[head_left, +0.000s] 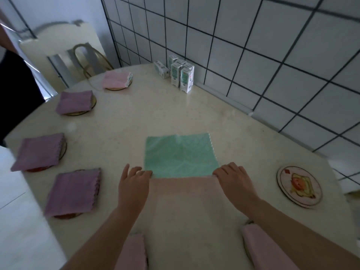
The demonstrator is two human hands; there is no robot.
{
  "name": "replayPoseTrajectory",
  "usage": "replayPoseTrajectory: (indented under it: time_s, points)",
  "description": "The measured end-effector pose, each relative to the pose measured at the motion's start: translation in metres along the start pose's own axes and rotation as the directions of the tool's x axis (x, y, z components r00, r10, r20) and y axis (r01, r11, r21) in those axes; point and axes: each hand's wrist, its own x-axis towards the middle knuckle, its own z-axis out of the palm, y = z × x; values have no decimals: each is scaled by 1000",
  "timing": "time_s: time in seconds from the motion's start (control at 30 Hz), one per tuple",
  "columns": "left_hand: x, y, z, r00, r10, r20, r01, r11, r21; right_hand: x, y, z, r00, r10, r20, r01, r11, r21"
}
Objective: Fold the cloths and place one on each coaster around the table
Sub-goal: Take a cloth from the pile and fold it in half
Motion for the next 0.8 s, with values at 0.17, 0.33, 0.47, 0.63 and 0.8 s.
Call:
replayPoseTrajectory:
  time_s: [0.17, 0.33, 0.47, 0.63, 0.8]
  points:
    - [-86, 29, -19, 1000, -14, -8, 14, 996, -88, -92, -16, -13, 1000, 17, 11, -18, 998, 67]
    - [-162, 45, -40, 991, -62, 116, 82, 980, -181, -165, -34, -23, 997, -41, 61, 33, 990, 136]
    - [-213, 56, -47, 957, -117, 266, 190, 945, -268, -213, -46, -22, 988, -113, 106, 94, 981, 167]
    - [-239, 63, -57, 939, -122, 321, 247, 889, -385, -244, -43, -29, 992, -41, 123, 8, 966, 258]
    - [-226, 60, -68, 921, -189, 341, 346, 799, -492, -245, -30, -39, 969, 45, 241, -160, 862, 481]
